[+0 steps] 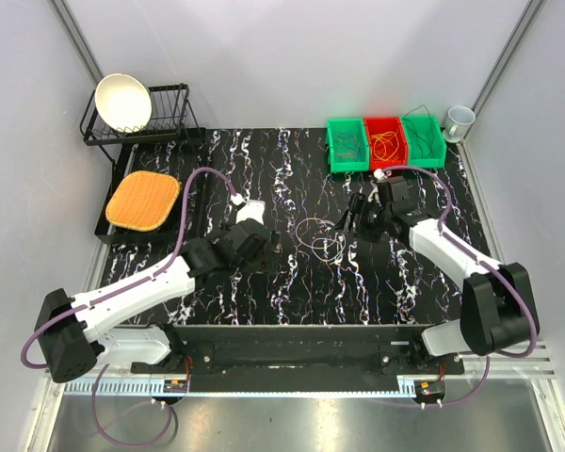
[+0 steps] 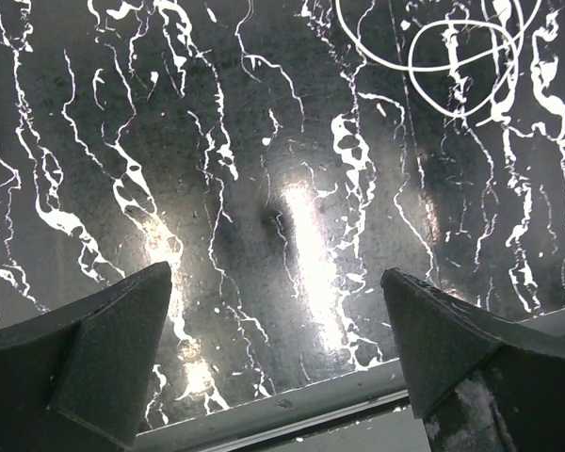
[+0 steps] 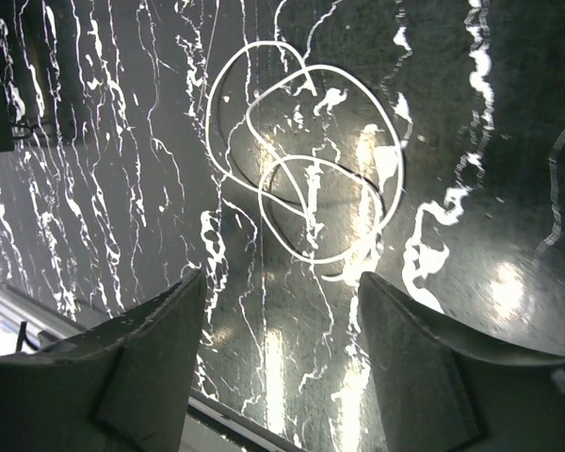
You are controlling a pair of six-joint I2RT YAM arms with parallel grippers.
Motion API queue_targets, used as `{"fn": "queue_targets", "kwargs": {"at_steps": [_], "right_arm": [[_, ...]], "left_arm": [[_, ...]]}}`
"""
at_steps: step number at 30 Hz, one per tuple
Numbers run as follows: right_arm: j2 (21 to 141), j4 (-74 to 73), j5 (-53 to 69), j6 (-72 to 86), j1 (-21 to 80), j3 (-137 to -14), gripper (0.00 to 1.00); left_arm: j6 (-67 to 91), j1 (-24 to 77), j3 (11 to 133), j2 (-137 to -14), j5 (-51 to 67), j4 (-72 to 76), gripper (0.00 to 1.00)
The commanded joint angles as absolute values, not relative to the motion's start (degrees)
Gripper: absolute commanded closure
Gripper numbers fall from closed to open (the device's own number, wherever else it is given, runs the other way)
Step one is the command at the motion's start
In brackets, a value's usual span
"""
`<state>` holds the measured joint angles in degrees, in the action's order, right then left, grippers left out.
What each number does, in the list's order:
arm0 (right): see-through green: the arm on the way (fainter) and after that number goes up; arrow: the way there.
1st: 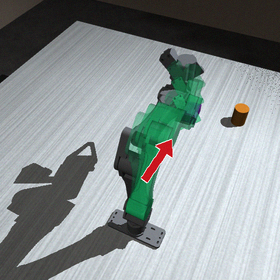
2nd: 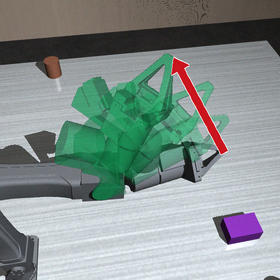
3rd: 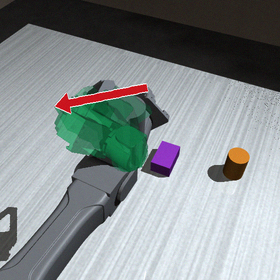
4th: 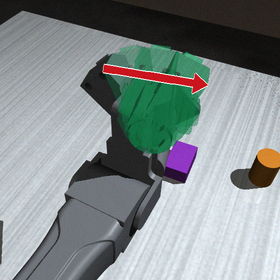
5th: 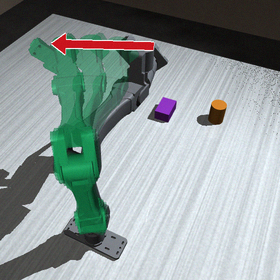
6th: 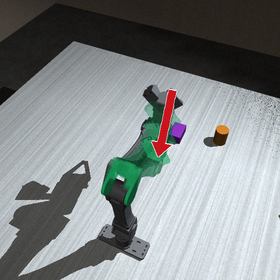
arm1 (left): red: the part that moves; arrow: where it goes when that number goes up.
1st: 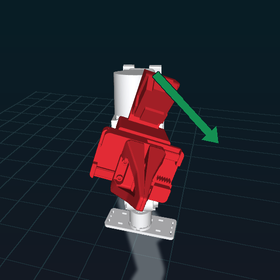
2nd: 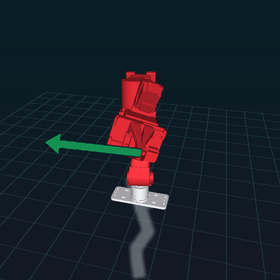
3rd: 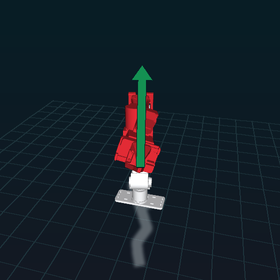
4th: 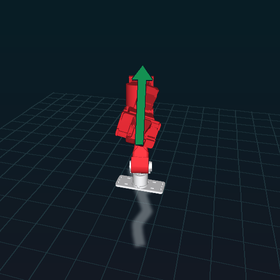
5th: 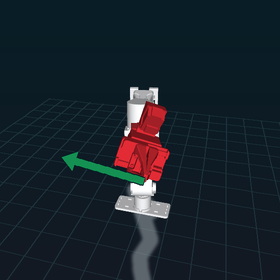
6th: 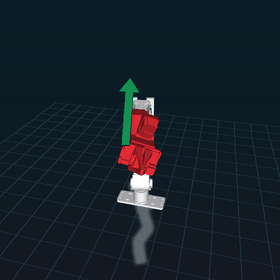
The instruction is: Untangle the cables
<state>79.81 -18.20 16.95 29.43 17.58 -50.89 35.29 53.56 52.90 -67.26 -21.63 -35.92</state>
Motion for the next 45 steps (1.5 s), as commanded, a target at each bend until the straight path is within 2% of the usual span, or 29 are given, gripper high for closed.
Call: {"fn": "queue_targets", "kwargs": {"at_steps": [1,9,15,16,17,19,23,29,36,45], "right_arm": [[83.5,-11.0,20.7,30.6,18.1,-51.2,0.30],[90.7,-7.0,22.0,31.0,18.9,-51.7,0.36],[94.6,-7.3,21.4,29.9,19.5,-54.1,0.49],[94.7,-7.6,21.4,29.7,19.5,-54.6,0.61],[94.5,-8.9,21.2,29.4,19.6,-55.1,1.00],[92.1,-11.2,21.0,28.7,19.9,-58.0,1.00],[79.2,-19.2,21.1,28.7,20.6,-69.8,1.00],[73.9,-25.7,23.0,28.2,20.7,-80.9,1.00],[71.5,-25.8,24.8,31.4,20.7,-80.0,1.00],[69.0,-27.2,25.2,31.8,20.7,-81.7,1.00]], "left_arm": [[36.2,53.7,54.7,-67.0,-21.4,-32.6,0.03],[36.8,53.8,53.3,-66.7,-21.9,-32.7,0.03],[36.6,53.8,53.0,-67.2,-22.0,-32.7,0.03],[36.7,53.8,52.7,-67.1,-21.9,-32.6,0.03],[36.7,53.7,52.5,-67.0,-21.9,-32.6,0.03],[36.7,53.7,51.9,-66.4,-22.1,-32.8,0.03],[36.6,53.8,51.9,-65.3,-22.2,-32.6,0.03],[35.0,53.7,54.5,-66.0,-21.3,-29.7,0.04],[32.3,53.9,59.6,-67.5,-19.8,-23.3,0.04],[30.1,53.9,64.2,-69.7,-20.8,-23.0,0.04]]}}
